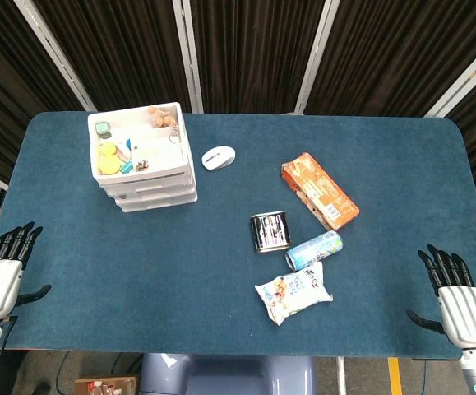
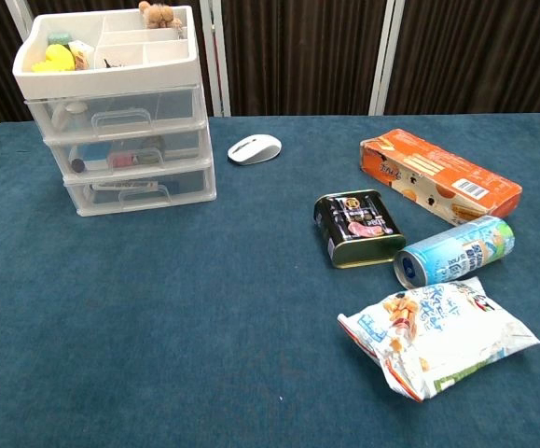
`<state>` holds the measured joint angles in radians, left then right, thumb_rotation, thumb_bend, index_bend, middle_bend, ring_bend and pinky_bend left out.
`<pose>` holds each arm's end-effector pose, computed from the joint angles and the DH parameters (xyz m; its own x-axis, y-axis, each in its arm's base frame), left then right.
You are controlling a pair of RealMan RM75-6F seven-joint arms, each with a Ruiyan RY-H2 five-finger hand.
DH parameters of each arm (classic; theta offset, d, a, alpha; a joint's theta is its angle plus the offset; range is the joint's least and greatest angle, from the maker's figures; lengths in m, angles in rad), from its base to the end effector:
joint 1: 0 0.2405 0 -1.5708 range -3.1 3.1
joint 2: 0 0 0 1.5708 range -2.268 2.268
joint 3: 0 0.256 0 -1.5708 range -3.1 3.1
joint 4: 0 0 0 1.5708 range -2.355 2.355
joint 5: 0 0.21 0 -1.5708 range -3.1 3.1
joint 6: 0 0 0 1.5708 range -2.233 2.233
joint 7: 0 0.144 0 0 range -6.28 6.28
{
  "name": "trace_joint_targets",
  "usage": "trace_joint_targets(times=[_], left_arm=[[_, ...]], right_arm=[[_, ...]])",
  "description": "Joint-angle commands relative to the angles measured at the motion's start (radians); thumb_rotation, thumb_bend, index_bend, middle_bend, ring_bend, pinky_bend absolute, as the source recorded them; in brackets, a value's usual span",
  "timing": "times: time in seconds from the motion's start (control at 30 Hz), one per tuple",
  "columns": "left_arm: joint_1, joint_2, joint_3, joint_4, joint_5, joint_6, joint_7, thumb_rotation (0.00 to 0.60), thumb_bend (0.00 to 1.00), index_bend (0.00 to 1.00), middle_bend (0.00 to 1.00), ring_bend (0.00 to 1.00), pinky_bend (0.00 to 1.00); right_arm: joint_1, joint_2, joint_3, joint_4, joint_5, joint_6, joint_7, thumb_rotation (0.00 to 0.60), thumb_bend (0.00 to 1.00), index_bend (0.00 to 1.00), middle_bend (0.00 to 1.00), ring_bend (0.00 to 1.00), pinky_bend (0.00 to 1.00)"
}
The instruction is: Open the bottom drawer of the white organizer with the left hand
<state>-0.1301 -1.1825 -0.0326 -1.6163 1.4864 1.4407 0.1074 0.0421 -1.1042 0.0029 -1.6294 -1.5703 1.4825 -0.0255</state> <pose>-0.3012 0.1903 0.1305 0.4333 0.0495 0.8999 0.9010 -0.0454 -0.4313 -0.3105 -0.1573 0.1516 0.4218 -0.0676 0.9042 -0.9067 -0.0400 0.4200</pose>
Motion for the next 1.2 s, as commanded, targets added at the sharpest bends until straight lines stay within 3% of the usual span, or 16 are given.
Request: trace_joint_targets(times=[0.03, 0.47, 0.6, 0.7, 0.77, 0.87, 1.07, 1.2], left_arm=[[0.0, 0.0, 0.0, 0.0, 0.0, 0.0, 0.001, 0.6, 0.1, 0.0, 0.0, 0.0, 0.08], [-0.001, 0.0, -0.002, 0.0, -0.006, -0.004, -0.001, 0.6, 0.1, 0.0, 0.0, 0.0, 0.09], [-0.004, 0.002, -0.004, -0.008, -0.024, -0.02, -0.006, 0.6, 0.13, 0.01, 0.02, 0.01, 0.2], [-0.01, 0.003, -0.016, -0.031, -0.051, -0.036, -0.017, 0.6, 0.26, 0.04, 0.21, 0.18, 0.38], [-0.016, -0.001, -0.03, -0.05, -0.073, -0.048, -0.034, 0.6, 0.37, 0.07, 0.44, 0.38, 0.48], [-0.039, -0.011, -0.063, -0.097, -0.138, -0.093, -0.07, 0.6, 0.47, 0.11, 0.67, 0.59, 0.64], [-0.116, -0.062, -0.139, -0.167, -0.283, -0.205, -0.077, 0.6, 0.52, 0.15, 0.89, 0.81, 0.8], [-0.169, -0.104, -0.198, -0.244, -0.447, -0.289, -0.092, 0.6, 0.54, 0.14, 0.94, 0.89, 0.85]], right_arm=[[-0.001, -0.001, 0.0, 0.001, 0.001, 0.0, 0.002, 0.6, 0.11, 0.0, 0.0, 0.0, 0.02], [0.001, -0.001, 0.0, -0.001, 0.001, -0.003, 0.0, 0.6, 0.11, 0.0, 0.0, 0.0, 0.02], [0.003, -0.001, 0.003, -0.002, 0.008, -0.007, 0.001, 0.6, 0.11, 0.0, 0.0, 0.0, 0.02], [0.005, 0.0, 0.003, -0.004, 0.01, -0.011, 0.002, 0.6, 0.11, 0.0, 0.0, 0.0, 0.02], [0.005, 0.001, 0.002, -0.003, 0.011, -0.014, 0.005, 0.6, 0.11, 0.0, 0.0, 0.0, 0.02], [0.004, 0.005, 0.002, -0.007, 0.014, -0.014, 0.018, 0.6, 0.11, 0.0, 0.0, 0.0, 0.02], [0.008, 0.008, -0.001, -0.011, 0.001, -0.016, 0.024, 0.6, 0.11, 0.0, 0.0, 0.0, 0.02], [0.008, 0.01, -0.003, -0.013, 0.003, -0.02, 0.033, 0.6, 0.11, 0.0, 0.0, 0.0, 0.02]])
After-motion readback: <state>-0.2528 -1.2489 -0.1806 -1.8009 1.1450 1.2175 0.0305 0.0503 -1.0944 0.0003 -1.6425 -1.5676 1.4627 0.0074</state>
